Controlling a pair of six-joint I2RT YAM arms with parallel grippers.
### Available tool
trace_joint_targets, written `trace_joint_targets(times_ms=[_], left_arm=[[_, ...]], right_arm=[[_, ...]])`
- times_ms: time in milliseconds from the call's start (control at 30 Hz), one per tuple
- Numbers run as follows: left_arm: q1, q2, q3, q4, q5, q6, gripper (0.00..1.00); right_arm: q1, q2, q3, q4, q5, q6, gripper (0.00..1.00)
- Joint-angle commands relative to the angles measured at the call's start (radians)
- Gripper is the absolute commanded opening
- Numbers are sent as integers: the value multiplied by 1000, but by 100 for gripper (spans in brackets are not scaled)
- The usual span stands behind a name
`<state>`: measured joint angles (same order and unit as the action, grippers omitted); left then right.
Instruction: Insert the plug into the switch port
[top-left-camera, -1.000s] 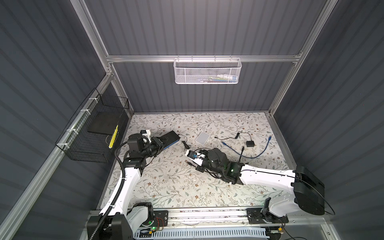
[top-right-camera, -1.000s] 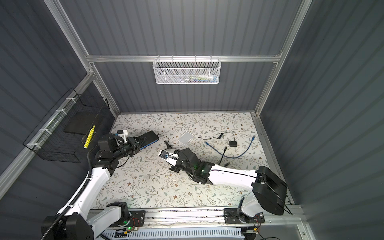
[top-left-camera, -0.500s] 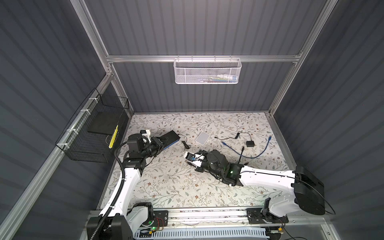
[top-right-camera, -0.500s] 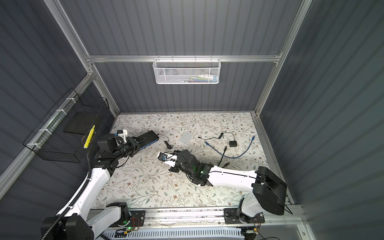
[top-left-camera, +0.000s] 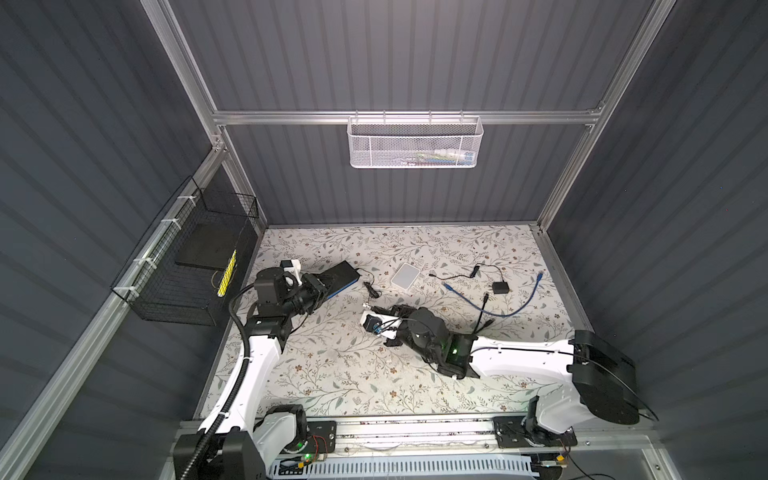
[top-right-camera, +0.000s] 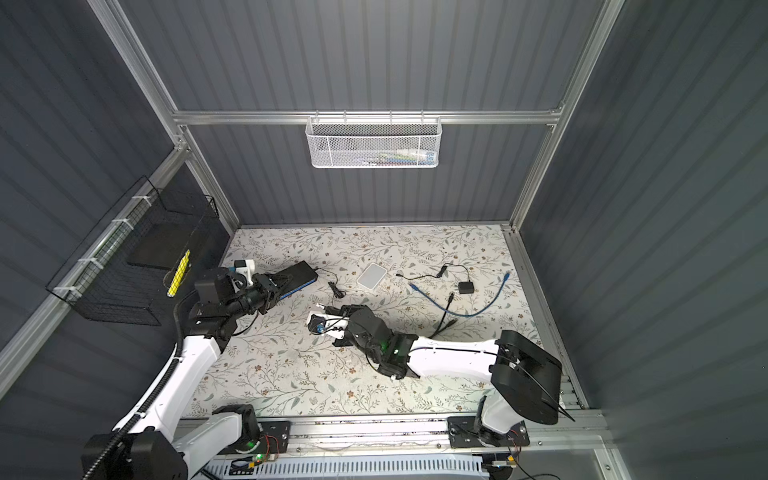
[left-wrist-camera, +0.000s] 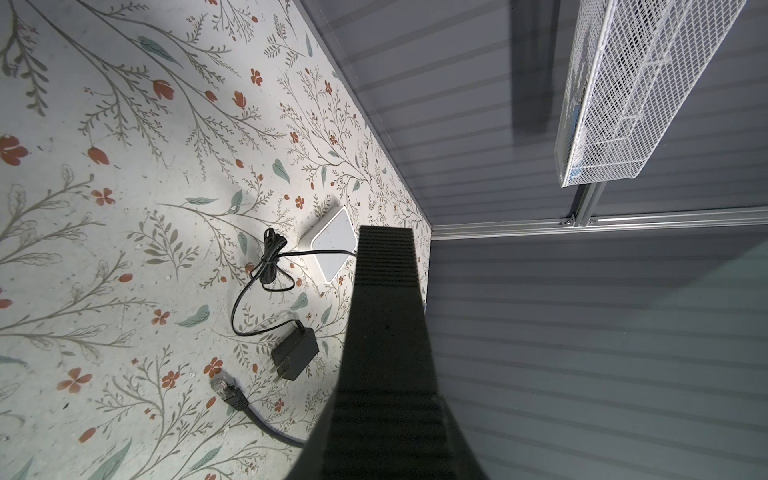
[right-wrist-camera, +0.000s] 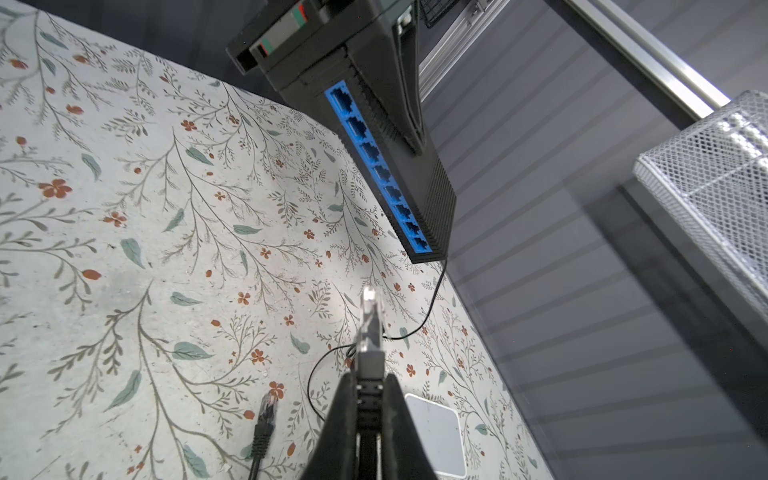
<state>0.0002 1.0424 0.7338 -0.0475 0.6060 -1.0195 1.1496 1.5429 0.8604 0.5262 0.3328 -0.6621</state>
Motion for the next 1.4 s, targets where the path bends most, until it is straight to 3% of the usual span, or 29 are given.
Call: trace_joint_targets(times_ms=[0,233,433,733,867,1133,1367], left_arm=[[4,-19,29,25,15,-22,0],[4,-24,27,-29,-17,22,0],[4,-29,-8,-79,-75,77,0],[4,-40,-37,-64,-83,62,0],[4,-36,-18,-72,-73,67,0],[4,-25,8,-71,-65,73,0],[4,0,28,-58,-54,74,0]], right_arm=[[12,39,28,54,88,-68,0],[34,174,62,73,151,-128,2],[59,282,78,65,192,-62,4],[123,528,99,340,386,-203,8],[136,517,108,208,362,-73,16],[176,501,122,16,335,93,48],[174,358,57,-112,260,322,59]])
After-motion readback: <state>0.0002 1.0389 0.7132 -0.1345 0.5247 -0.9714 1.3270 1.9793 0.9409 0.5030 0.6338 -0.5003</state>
